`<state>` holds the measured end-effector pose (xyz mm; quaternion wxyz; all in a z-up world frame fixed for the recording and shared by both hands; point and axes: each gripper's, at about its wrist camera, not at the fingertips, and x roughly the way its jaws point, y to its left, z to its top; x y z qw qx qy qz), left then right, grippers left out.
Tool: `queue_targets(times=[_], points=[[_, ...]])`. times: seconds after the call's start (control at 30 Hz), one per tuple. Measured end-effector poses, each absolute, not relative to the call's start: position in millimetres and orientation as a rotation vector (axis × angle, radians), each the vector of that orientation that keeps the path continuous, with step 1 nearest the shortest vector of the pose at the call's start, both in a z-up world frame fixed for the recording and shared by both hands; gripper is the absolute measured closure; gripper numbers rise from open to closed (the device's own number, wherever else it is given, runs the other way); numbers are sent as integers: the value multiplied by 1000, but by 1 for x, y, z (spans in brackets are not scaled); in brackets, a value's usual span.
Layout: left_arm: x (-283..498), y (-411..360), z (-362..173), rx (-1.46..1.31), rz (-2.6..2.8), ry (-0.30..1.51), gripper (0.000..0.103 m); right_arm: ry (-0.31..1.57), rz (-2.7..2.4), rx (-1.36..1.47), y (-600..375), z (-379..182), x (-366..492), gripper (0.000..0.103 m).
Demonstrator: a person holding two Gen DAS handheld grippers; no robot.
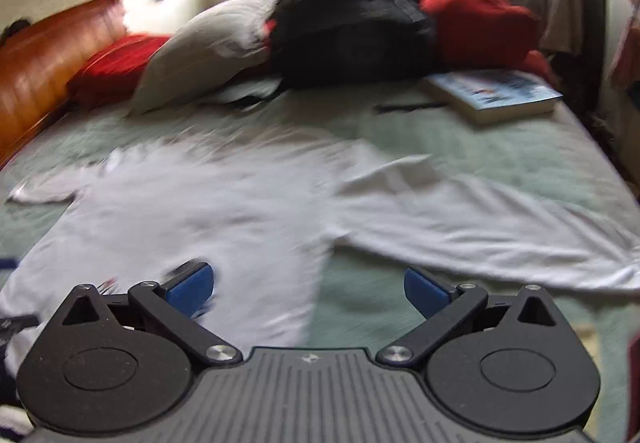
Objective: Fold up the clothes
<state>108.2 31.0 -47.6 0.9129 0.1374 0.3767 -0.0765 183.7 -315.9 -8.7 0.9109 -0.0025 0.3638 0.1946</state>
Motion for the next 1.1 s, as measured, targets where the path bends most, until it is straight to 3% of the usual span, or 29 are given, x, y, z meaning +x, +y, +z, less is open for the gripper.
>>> queue_targets(times=[0.37, 0.93, 1.1], points=[[113, 78, -78, 145, -291, 872, 1, 868, 449, -143, -190, -65, 157, 0], [22, 106, -69, 245, -209, 838, 1, 740, 395, -97, -203, -91, 116, 0], [46, 97, -75, 187, -193, 835, 1, 726, 384, -102, -201, -94, 115, 0]])
